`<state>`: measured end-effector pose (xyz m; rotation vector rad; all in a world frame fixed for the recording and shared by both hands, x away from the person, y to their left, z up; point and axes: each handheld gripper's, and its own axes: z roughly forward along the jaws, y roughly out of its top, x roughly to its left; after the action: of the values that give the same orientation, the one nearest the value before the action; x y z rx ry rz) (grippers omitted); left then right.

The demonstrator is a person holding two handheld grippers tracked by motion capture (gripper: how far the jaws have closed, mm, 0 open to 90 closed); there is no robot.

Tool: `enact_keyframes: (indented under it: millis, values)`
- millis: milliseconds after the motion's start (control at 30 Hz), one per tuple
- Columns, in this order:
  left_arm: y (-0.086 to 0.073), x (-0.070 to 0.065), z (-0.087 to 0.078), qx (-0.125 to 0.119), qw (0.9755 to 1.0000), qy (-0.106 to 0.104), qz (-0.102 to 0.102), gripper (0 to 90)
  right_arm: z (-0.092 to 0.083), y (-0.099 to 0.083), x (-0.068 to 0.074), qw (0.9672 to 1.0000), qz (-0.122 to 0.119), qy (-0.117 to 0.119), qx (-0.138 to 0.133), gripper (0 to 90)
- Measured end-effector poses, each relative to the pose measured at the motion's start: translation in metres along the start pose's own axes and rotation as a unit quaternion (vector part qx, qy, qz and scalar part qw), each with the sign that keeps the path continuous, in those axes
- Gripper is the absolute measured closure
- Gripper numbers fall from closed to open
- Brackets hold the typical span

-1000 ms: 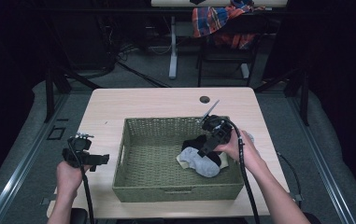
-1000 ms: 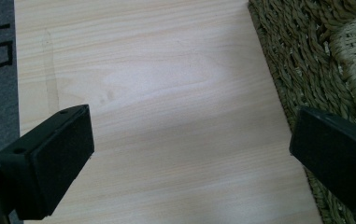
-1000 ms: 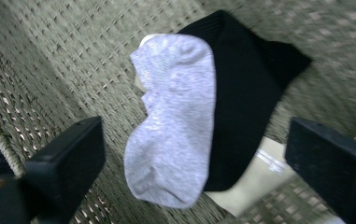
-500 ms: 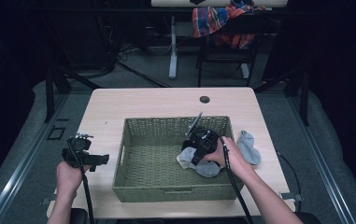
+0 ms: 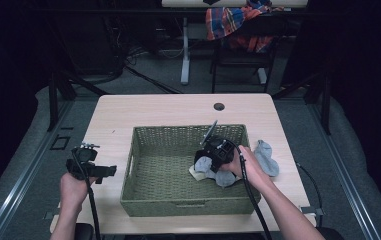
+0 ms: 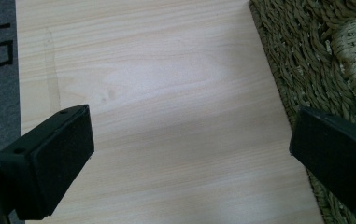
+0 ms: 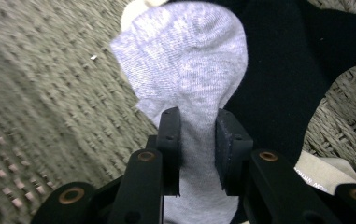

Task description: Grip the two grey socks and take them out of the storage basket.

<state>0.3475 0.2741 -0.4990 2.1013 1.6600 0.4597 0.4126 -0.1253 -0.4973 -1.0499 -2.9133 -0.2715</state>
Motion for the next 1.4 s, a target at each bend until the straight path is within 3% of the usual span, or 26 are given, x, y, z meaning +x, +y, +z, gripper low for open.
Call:
enact_keyframes:
  millis: [200,300,400,533,567,600,767,800,900,967,1067,1100,1233,1400]
  values:
    - [0.000,0.000,0.000,0.001,1.0000,0.000,0.000,0.1,-0.008,-0.003,-0.005,0.9995,0.012,0.016,-0.023,74.5]
    - [0.000,0.000,0.000,0.001,1.0000,0.000,0.000,0.1,-0.009,-0.004,-0.007,0.9996,0.018,0.008,-0.020,73.3]
    - [0.000,0.000,0.000,0.001,1.0000,0.000,0.000,0.1,-0.009,-0.003,-0.009,0.9991,0.033,-0.007,-0.026,66.4]
    - [0.000,0.000,0.000,0.001,1.0000,-0.001,0.000,0.1,-0.013,-0.005,-0.011,0.9990,0.032,-0.002,-0.032,70.7]
    - [0.000,0.000,0.000,0.001,1.0000,0.000,0.000,0.1,-0.014,-0.006,-0.011,0.9990,0.027,0.005,-0.035,80.9]
    - [0.000,0.000,0.000,0.002,1.0000,-0.001,0.000,0.1,-0.014,-0.006,-0.011,0.9991,0.024,0.008,-0.034,82.9]
    - [0.000,0.000,0.000,0.001,1.0000,0.000,0.000,0.1,-0.015,-0.006,-0.010,0.9991,0.020,0.011,-0.036,83.3]
    - [0.000,0.000,0.000,0.001,1.0000,0.000,0.000,0.1,-0.021,-0.008,-0.013,0.9984,0.028,0.012,-0.048,83.3]
    - [0.000,-0.001,0.000,0.002,1.0000,-0.001,0.001,0.1,-0.026,-0.010,-0.019,0.9971,0.045,-0.012,-0.061,79.7]
    - [0.000,-0.001,0.000,0.002,1.0000,0.000,0.002,0.1,-0.022,-0.010,-0.024,0.9967,0.058,-0.030,-0.048,73.4]
    - [0.000,-0.001,0.000,0.002,1.0000,0.000,0.001,0.1,-0.012,-0.009,-0.025,0.9971,0.057,-0.035,-0.036,76.0]
    - [0.000,-0.001,0.000,0.001,1.0000,0.001,0.001,0.1,-0.011,-0.009,-0.025,0.9977,0.052,-0.036,-0.026,81.8]
    - [0.000,0.000,0.000,0.002,1.0000,-0.001,0.001,0.1,-0.020,-0.010,-0.024,0.9977,0.051,-0.016,-0.040,84.3]
    - [0.000,-0.001,0.000,0.002,1.0000,0.000,0.001,0.1,-0.042,-0.015,-0.025,0.9953,0.051,0.000,-0.083,84.1]
